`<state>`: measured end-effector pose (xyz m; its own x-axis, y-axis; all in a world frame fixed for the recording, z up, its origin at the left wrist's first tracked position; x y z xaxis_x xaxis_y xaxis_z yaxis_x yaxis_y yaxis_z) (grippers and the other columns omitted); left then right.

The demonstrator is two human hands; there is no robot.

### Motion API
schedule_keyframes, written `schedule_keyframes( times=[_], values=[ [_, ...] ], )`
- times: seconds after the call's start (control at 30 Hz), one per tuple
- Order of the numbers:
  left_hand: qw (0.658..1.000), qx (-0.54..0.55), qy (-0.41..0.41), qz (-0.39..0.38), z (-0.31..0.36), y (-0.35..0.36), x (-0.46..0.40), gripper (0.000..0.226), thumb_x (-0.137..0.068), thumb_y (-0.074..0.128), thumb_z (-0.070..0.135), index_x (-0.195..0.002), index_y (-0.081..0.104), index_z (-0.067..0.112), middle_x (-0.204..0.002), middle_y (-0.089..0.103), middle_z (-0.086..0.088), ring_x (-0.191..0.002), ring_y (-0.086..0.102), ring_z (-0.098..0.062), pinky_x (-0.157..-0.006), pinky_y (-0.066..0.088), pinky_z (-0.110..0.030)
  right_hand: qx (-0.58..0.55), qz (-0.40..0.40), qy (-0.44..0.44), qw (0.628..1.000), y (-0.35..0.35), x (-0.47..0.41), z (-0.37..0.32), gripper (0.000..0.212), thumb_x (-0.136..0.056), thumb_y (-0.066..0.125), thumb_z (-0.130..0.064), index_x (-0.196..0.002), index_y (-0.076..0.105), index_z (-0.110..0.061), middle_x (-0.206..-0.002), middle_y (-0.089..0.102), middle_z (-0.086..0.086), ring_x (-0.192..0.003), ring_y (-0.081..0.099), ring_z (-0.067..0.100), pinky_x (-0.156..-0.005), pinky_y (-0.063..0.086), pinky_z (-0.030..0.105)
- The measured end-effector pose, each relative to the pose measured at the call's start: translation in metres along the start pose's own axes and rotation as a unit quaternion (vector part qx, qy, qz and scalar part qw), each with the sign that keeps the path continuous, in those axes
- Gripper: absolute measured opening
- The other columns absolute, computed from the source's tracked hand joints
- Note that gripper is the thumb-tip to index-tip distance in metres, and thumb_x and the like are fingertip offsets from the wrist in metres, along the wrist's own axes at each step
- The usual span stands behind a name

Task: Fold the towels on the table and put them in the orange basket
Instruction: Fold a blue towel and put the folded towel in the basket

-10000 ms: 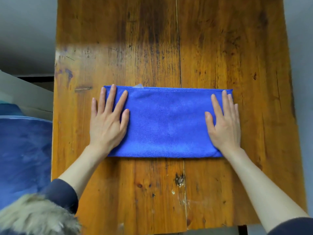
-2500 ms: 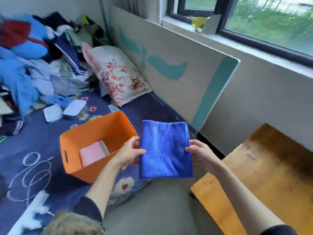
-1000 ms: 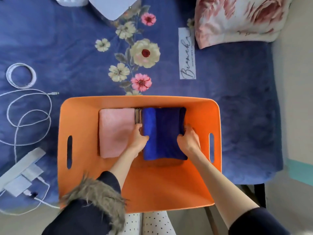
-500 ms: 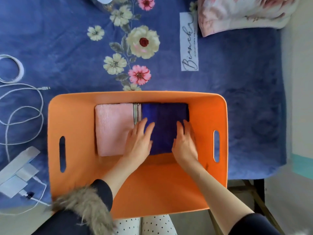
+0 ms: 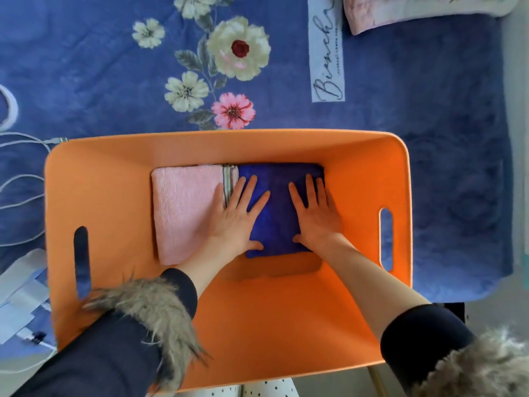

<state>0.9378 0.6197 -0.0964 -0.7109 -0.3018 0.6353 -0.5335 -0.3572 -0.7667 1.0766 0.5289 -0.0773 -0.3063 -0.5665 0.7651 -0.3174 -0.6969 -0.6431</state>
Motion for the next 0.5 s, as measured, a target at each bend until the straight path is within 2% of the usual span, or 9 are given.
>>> schedule_keyframes(
  times=[0.13, 0.23, 0.37, 0.43, 0.5],
  values=[
    [0.998, 0.046, 0.002, -0.033, -0.002, -0.026, 0.01, 0.096, -0.081, 0.052, 0.063, -0.149, -0.007, 0.026, -0.155, -0.021, -0.009, -0.142, -0.021, -0.029, -0.111, -0.007, -0.058, -0.079, -0.003, -0.006, 0.997, -0.013, 0.018, 0.0, 0.091, -0.089, 0.058, -0.035, -0.148, -0.01, -0.025, -0.156, -0.018, 0.011, -0.144, -0.012, 0.03, -0.117, 0.008, 0.04],
    [0.996, 0.087, -0.003, -0.013, -0.004, -0.054, 0.032, 0.084, -0.087, 0.047, 0.057, -0.15, 0.002, 0.025, -0.156, -0.016, -0.008, -0.142, -0.02, -0.027, -0.113, -0.007, -0.052, -0.152, 0.018, -0.012, 0.988, -0.03, 0.046, -0.002, 0.076, -0.095, 0.048, -0.035, -0.15, -0.002, -0.024, -0.158, -0.003, 0.009, -0.145, 0.003, 0.028, -0.116, 0.017, 0.039],
    [0.988, 0.137, -0.013, 0.065, -0.002, -0.101, 0.074, 0.065, -0.095, 0.039, 0.046, -0.149, 0.012, 0.024, -0.158, -0.002, -0.005, -0.145, -0.011, -0.022, -0.116, -0.001, -0.045, -0.196, 0.085, -0.024, 0.976, -0.065, 0.102, 0.0, 0.065, -0.096, 0.044, -0.034, -0.15, 0.007, -0.025, -0.156, 0.016, 0.006, -0.138, 0.027, 0.029, -0.106, 0.034, 0.04],
    [0.981, 0.152, 0.001, 0.121, 0.003, -0.129, 0.096, 0.056, -0.097, 0.039, 0.041, -0.147, 0.023, 0.022, -0.157, 0.014, -0.003, -0.146, 0.001, -0.019, -0.117, 0.003, -0.04, -0.208, 0.133, -0.031, 0.969, -0.083, 0.135, 0.004, 0.062, -0.096, 0.044, -0.033, -0.15, 0.013, -0.025, -0.153, 0.025, 0.005, -0.134, 0.034, 0.028, -0.104, 0.036, 0.04],
    [0.975, 0.147, 0.024, 0.167, 0.01, -0.157, 0.116, 0.05, -0.097, 0.039, 0.039, -0.143, 0.034, 0.02, -0.153, 0.027, -0.003, -0.144, 0.014, -0.02, -0.116, 0.007, -0.039, -0.212, 0.186, -0.033, 0.959, -0.099, 0.167, 0.011, 0.06, -0.095, 0.045, -0.033, -0.149, 0.019, -0.024, -0.151, 0.03, 0.003, -0.133, 0.036, 0.027, -0.107, 0.032, 0.041]
  ],
)
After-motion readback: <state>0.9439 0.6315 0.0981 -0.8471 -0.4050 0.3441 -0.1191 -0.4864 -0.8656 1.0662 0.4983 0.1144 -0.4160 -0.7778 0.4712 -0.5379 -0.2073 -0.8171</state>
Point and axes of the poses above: each hand's wrist, its own x-axis away from the middle knuckle, its own y-axis out of the palm, z = x × y, the point moved 2 cm from there along -x, towards the middle knuckle
